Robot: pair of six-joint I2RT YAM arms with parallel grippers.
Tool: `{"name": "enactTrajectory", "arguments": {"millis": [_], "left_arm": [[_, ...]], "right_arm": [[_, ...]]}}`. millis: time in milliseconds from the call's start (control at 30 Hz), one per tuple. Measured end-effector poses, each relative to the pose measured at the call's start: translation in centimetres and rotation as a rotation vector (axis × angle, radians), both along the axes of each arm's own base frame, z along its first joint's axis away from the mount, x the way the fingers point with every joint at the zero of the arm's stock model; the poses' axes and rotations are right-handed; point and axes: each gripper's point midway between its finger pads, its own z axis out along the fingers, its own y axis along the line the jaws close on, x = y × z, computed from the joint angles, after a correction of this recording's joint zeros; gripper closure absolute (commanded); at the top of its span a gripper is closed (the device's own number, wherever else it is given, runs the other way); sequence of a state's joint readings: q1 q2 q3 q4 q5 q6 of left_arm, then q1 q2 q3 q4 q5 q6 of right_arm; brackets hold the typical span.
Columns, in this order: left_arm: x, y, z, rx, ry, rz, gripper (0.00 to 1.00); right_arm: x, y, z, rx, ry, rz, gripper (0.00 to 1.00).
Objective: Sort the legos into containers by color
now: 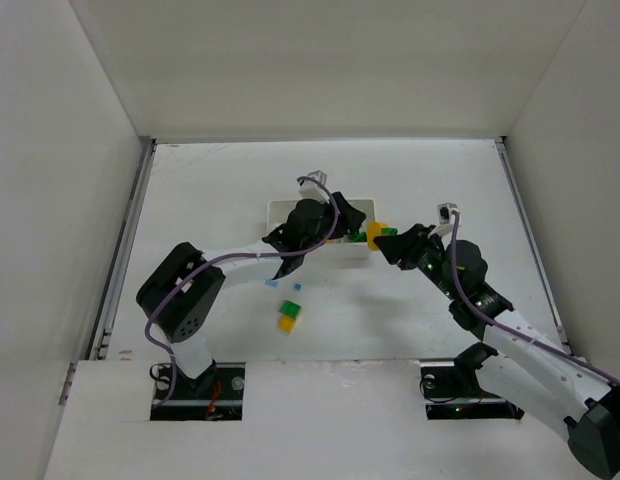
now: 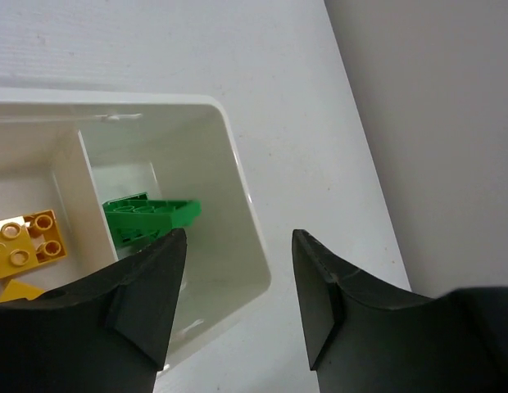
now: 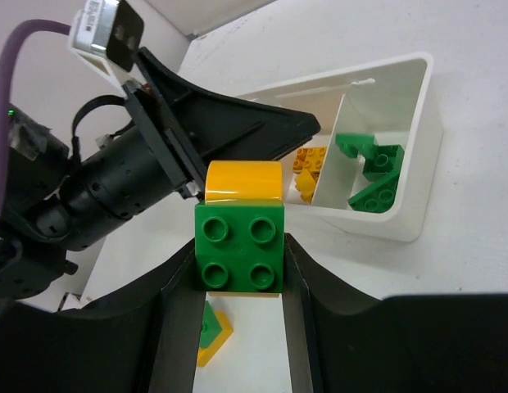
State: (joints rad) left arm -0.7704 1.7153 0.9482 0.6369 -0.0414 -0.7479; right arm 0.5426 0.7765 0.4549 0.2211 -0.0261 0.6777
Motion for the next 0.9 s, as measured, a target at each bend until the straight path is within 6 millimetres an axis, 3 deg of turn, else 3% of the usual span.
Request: {"name": "enactTrajectory", "arguments": {"millis": [133,367,567,900], "left_arm": [[-0.8,1.0,1.2,-0.047,0.002,0.014,0.47],[-4.0,4.2,4.2,-0.234,0.0,0.047,0.43],[-5.9,6.5,5.9,-0.386,-0.016,0.065,0.41],[-6.7,8.4,8.7,-0.52,-0.068,0.071,0.42]], "right_arm": [[0.4,0.3,-0.5,-0.003,0.011,0.0,0.76],[0.9,1.3,-1.3,0.032,0.055,0.007,0.75],[1.2,4.0,-0.9,0.134,0.091,0.07,0.75],[1.4,8.3,0.2,0.338,0.147,0.19,0.74]]}}
